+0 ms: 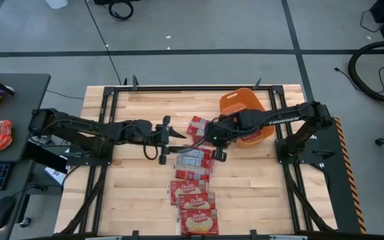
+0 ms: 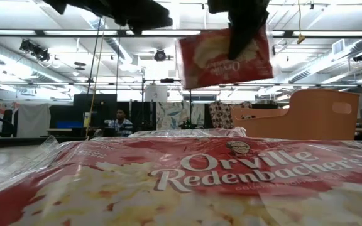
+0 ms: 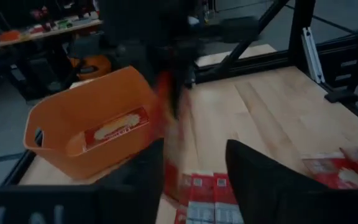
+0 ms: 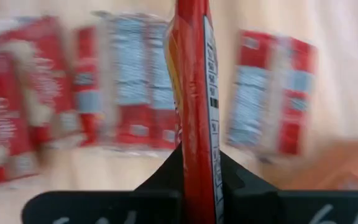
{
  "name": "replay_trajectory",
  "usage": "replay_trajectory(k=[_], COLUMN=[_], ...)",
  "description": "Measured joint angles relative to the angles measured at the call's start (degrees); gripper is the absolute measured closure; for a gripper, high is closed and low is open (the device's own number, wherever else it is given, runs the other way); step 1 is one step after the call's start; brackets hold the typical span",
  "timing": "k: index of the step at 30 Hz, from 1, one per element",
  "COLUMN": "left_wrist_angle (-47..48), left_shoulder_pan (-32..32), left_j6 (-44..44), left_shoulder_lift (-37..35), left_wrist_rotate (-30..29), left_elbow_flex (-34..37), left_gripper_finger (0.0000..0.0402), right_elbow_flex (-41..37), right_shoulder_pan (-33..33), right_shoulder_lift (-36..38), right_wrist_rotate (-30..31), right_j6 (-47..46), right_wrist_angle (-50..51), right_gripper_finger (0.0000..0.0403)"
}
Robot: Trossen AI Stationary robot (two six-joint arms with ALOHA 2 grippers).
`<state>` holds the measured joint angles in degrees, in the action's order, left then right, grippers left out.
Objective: Sort popcorn bags into baskets
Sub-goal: Put the red popcorn bag into the orange bin
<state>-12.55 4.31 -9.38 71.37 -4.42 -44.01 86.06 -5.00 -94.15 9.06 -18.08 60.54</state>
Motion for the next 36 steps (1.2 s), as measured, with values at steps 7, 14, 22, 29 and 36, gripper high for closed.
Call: replay_trajectory(k=[7, 14, 22, 29, 36], left_wrist_angle=[7.37, 14.98, 21.18, 25.23, 26.35], left_shoulder_pan=[0.02, 0.02, 0.47, 2.64, 4.23], left_j6=[4.72, 8.8, 11.94, 13.53, 14.77], left_shoulder_lift=[-2.53, -2.42, -2.4, -2.38, -2.38], left_wrist_rotate=[0.02, 0.02, 0.02, 0.07, 0.04], left_elbow_flex=[0.19, 0.23, 0.26, 0.28, 0.28], left_gripper_finger=[0.0206, 0.0211, 0.0211, 0.0212, 0.0212], right_elbow_flex=[0.44, -2.16, -9.96, -18.64, -22.43], right_shoulder_pan=[5.98, 13.22, 22.28, 27.94, 29.53], right_shoulder_lift=[1.01, 1.49, 1.97, 6.48, 9.55], right_wrist_rotate=[10.53, 16.7, 12.85, 6.12, 0.97], right_j6=[-7.59, -14.77, -11.23, -9.8, -10.8], right_wrist_angle=[10.37, 16.86, 9.74, -2.86, -1.3], right_gripper_finger=[0.038, 0.0375, 0.0375, 0.0368, 0.0305])
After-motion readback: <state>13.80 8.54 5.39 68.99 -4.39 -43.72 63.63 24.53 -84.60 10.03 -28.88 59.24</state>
